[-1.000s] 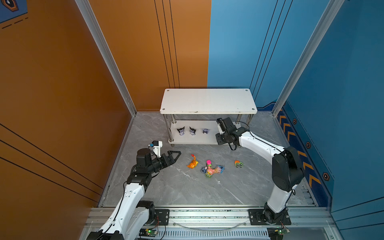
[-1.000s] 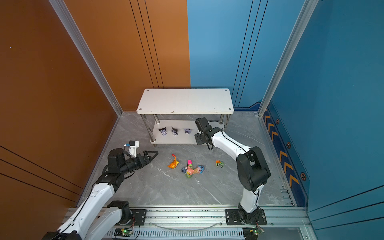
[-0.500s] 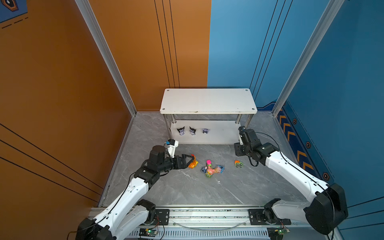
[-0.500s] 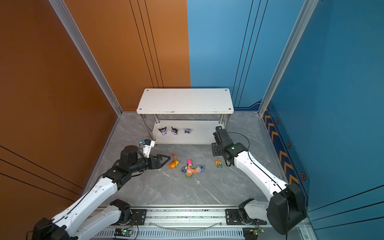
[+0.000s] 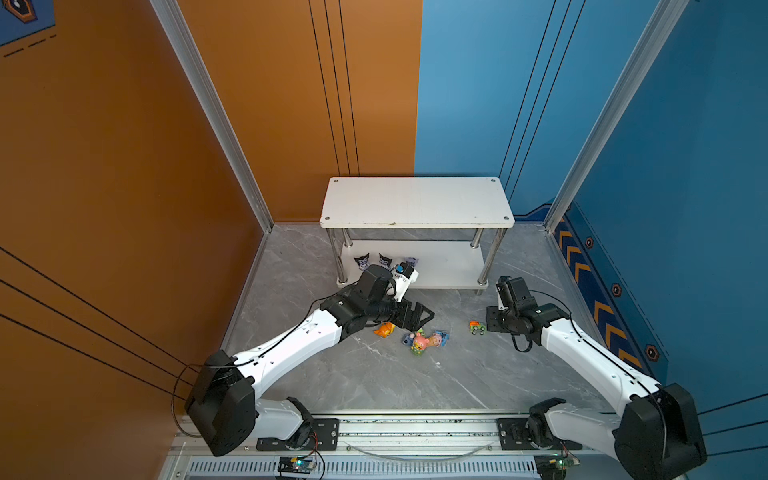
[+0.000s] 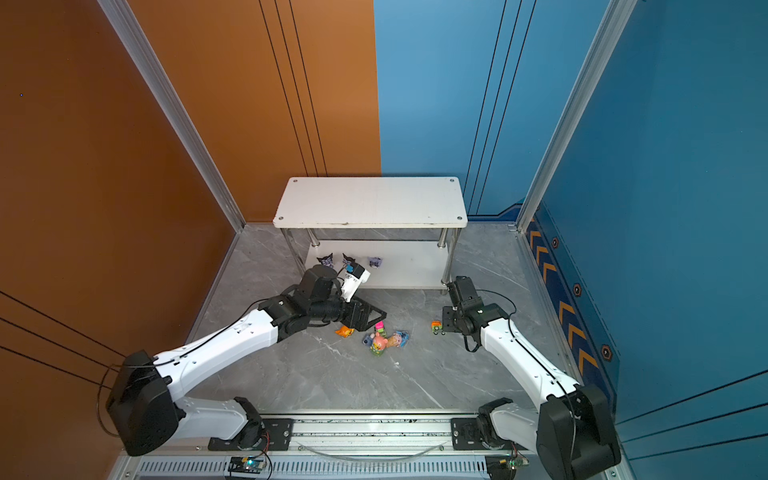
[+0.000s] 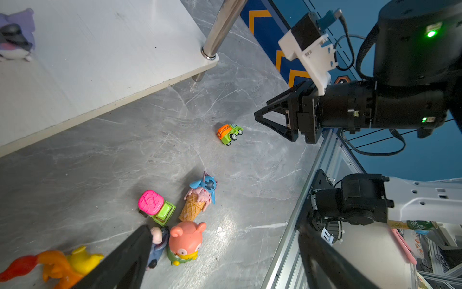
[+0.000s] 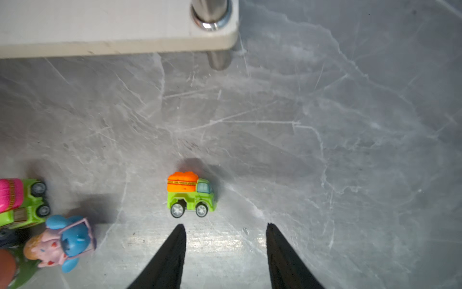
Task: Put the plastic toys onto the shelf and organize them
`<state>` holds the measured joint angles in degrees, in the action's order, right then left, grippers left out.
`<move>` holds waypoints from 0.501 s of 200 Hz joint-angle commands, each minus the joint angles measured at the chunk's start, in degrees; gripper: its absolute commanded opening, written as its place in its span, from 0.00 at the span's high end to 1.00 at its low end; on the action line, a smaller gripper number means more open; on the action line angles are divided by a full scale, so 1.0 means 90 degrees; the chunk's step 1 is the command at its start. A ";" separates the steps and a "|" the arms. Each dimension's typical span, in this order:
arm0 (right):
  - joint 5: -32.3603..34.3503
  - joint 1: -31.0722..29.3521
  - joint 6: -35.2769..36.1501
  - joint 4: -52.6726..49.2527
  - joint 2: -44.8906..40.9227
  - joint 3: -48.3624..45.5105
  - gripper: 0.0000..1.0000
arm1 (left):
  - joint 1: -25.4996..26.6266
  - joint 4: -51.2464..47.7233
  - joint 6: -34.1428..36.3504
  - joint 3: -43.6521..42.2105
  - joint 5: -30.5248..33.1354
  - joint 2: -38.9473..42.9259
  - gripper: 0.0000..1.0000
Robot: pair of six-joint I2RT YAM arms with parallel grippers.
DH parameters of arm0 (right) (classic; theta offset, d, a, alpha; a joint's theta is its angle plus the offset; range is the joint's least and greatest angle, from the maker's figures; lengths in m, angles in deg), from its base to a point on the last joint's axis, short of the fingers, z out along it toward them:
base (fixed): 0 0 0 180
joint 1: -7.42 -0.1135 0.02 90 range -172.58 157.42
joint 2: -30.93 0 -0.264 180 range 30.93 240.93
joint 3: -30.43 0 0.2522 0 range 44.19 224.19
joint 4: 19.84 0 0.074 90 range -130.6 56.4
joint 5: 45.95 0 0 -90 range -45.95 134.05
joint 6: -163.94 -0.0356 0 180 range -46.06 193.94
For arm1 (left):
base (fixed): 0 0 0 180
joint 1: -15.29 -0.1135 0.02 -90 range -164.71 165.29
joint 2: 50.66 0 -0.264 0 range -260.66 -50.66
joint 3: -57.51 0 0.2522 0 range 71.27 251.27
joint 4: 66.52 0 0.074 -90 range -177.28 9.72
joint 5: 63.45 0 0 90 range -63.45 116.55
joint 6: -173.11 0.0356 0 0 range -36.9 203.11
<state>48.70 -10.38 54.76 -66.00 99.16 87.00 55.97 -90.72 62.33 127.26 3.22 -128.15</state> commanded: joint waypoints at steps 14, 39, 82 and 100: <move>-0.0315 0.0130 -0.0109 0.0261 0.0325 -0.0081 0.47 | 0.0098 0.0143 0.0101 0.0147 0.0074 -0.0051 0.07; -0.0409 0.0175 -0.0174 0.0468 0.0434 -0.0072 0.46 | 0.0091 0.0227 0.0101 0.0131 0.0070 -0.0095 0.07; -0.0835 0.0232 -0.0315 0.0876 0.0958 -0.0040 0.46 | 0.0093 0.0267 0.0128 0.0111 0.0046 -0.0204 0.07; -0.0909 0.0239 -0.0343 0.1051 0.1143 -0.0055 0.46 | 0.0083 0.0256 0.0156 0.0078 0.0082 -0.0171 0.07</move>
<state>42.71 -8.57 53.17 -59.88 107.68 86.45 56.34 -89.06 62.37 127.26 3.24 -129.57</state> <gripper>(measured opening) 0.537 0.933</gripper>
